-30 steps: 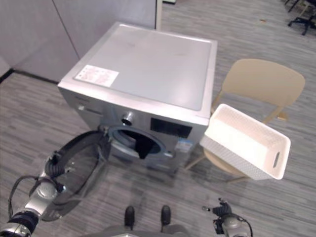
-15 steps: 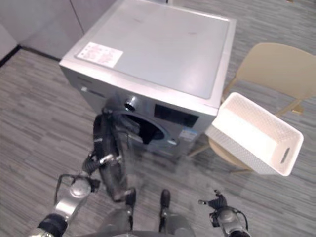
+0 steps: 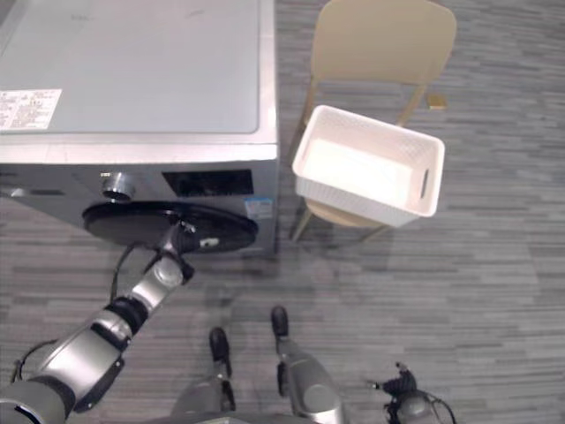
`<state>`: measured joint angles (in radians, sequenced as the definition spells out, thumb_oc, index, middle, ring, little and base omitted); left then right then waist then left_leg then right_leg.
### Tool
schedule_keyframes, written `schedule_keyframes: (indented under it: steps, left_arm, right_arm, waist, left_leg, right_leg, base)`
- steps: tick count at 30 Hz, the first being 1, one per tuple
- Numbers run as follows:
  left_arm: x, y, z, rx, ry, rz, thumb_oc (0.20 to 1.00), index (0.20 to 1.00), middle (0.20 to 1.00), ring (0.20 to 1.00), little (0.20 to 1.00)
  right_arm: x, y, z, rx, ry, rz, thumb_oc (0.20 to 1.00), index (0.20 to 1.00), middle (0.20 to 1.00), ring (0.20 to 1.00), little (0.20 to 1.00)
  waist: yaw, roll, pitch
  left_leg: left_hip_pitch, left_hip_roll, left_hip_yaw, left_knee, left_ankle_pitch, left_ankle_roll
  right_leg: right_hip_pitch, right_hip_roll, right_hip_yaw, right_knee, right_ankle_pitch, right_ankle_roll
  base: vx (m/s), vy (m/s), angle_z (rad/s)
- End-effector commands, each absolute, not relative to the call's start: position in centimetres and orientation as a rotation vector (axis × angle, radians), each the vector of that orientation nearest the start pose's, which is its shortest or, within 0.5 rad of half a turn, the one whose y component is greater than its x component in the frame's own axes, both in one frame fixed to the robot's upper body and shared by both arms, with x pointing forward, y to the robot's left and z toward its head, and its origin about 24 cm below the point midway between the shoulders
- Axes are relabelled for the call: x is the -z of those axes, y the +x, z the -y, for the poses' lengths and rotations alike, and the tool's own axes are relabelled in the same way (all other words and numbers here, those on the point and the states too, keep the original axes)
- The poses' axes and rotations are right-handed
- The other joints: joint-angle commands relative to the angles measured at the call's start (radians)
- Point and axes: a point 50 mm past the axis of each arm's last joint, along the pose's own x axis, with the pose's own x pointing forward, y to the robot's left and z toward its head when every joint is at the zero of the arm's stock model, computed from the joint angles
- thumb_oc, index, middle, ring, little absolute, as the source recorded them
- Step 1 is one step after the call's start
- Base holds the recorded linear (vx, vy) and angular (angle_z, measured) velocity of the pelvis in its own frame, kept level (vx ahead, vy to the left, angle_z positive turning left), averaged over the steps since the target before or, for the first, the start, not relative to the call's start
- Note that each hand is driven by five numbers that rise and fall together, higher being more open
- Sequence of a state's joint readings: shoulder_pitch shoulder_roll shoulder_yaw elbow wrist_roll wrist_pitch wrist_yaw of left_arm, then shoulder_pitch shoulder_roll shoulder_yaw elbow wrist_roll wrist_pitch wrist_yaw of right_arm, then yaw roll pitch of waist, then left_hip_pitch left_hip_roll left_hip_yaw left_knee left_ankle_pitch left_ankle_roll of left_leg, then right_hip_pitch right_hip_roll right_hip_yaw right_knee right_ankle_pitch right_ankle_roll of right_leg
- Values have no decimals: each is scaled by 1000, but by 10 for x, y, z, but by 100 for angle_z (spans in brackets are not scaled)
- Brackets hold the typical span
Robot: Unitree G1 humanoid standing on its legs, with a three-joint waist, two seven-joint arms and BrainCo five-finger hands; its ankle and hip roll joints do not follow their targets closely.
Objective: Grab the laundry basket,head to the washer,open it,put in the laundry and shut it.
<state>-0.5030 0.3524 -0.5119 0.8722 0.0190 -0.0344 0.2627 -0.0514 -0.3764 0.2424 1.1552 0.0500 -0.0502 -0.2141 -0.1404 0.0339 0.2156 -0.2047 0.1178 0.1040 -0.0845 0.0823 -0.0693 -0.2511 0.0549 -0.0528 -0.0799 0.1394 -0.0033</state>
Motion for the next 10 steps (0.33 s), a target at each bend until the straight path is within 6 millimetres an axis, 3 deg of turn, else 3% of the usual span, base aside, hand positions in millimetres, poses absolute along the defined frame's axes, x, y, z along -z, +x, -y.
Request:
schedule_keyframes:
  steps: [1,2,3,5,6,7,10]
  left_arm:
    - [9,318,-184,34,659,-243,1000,1000,1000,1000,1000]
    - [42,277,-192,56,545,-358,1000,1000,1000,1000,1000]
    - [42,276,-192,56,545,-358,1000,1000,1000,1000,1000]
    - [67,246,-201,56,495,-479,1000,1000,1000,1000,1000]
    - [88,218,-212,49,479,-594,1000,1000,1000,1000,1000]
    - [88,218,-212,49,479,-594,1000,1000,1000,1000,1000]
    - [117,172,-235,-18,451,-802,1000,1000,1000,1000,1000]
  right_arm:
    - [135,116,285,241,-542,-1052,1000,1000,1000,1000,1000]
    - [133,122,286,263,-522,-1043,1000,1000,1000,1000,1000]
    - [133,122,286,263,-523,-1044,1000,1000,1000,1000,1000]
    - [132,126,286,269,-512,-1036,1000,1000,1000,1000,1000]
    - [131,130,287,276,-506,-1032,1000,1000,1000,1000,1000]
    - [131,130,287,276,-506,-1032,1000,1000,1000,1000,1000]
    - [127,136,289,280,-493,-1008,1000,1000,1000,1000,1000]
  waist:
    - [27,-31,-121]
    - [51,-26,-122]
    - [51,-26,-121]
    - [65,-25,-120]
    - [75,-23,-122]
    - [74,-23,-121]
    - [86,-23,-126]
  left_leg:
    - [-102,-11,-11,-3,68,-29]
    - [-79,-21,-14,-3,63,-26]
    - [-77,-21,-13,-3,63,-26]
    - [-56,-29,-16,-3,58,-22]
    - [-36,-35,-19,-3,51,-18]
    - [-34,-35,-19,-3,51,-18]
    - [2,-49,-28,-3,37,-12]
  right_leg:
    - [38,-13,34,31,-159,87]
    - [68,-20,28,32,-168,83]
    - [69,-20,28,31,-168,83]
    - [94,-25,25,31,-174,80]
    - [113,-30,25,31,-180,79]
    - [115,-30,25,31,-180,79]
    - [151,-36,20,31,-192,77]
  base:
    - [63,43,1]
    - [51,36,16]
    - [81,56,16]
    - [65,49,14]
    - [56,49,18]
    - [65,58,17]
    - [82,52,12]
